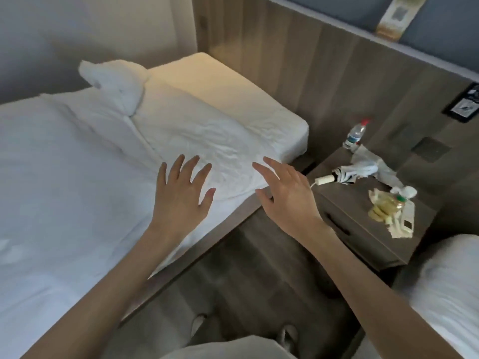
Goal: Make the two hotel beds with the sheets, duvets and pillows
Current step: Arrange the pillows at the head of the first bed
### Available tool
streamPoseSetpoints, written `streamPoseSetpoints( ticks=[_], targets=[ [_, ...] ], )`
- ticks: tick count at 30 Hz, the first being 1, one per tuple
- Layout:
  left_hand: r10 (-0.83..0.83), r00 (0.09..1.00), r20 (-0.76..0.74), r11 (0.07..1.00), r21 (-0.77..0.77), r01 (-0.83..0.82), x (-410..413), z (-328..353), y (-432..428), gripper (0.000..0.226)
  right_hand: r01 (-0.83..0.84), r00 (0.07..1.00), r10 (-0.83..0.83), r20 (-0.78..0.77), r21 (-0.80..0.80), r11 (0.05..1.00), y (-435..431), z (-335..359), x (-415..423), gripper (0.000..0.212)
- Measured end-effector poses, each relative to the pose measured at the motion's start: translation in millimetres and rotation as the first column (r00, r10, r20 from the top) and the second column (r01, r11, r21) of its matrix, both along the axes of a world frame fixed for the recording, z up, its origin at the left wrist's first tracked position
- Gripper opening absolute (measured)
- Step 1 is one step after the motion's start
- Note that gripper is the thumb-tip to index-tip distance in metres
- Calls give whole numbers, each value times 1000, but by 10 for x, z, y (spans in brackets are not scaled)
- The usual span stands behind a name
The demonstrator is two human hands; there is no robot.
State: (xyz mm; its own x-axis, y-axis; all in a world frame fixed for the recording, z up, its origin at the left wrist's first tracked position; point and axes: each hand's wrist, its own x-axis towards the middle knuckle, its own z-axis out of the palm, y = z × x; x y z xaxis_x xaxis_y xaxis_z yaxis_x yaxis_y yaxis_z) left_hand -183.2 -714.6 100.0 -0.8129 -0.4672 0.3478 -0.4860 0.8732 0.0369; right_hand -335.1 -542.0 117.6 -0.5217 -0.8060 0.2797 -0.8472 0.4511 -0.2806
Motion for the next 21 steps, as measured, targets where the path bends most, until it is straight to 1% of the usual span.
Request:
streamPoseSetpoints(
  ticks=[4,8,12,15,21],
  targets=[
    [145,989,43,988,41,-147,683,-16,-659,54,-118,992,115,48,64,991,-801,-42,407,52],
    [325,945,37,940,92,-327,1248,-71,-1118,54,-276,960,267,90,117,954,-1518,-80,707,53],
    [495,868,41,856,144,-496,1662,-206,-1515,50,-402,915,390,109,144,904,-2189,-131,838,52],
    [606,795,42,776,187,-602,1846,-322,-1807,52,-475,878,460,134,121,872,-2685,-198,843,52],
    [778,628,21,597,289,-749,2042,-500,-2373,52,-577,806,533,259,138,805,-3704,-337,748,56]
  ],
)
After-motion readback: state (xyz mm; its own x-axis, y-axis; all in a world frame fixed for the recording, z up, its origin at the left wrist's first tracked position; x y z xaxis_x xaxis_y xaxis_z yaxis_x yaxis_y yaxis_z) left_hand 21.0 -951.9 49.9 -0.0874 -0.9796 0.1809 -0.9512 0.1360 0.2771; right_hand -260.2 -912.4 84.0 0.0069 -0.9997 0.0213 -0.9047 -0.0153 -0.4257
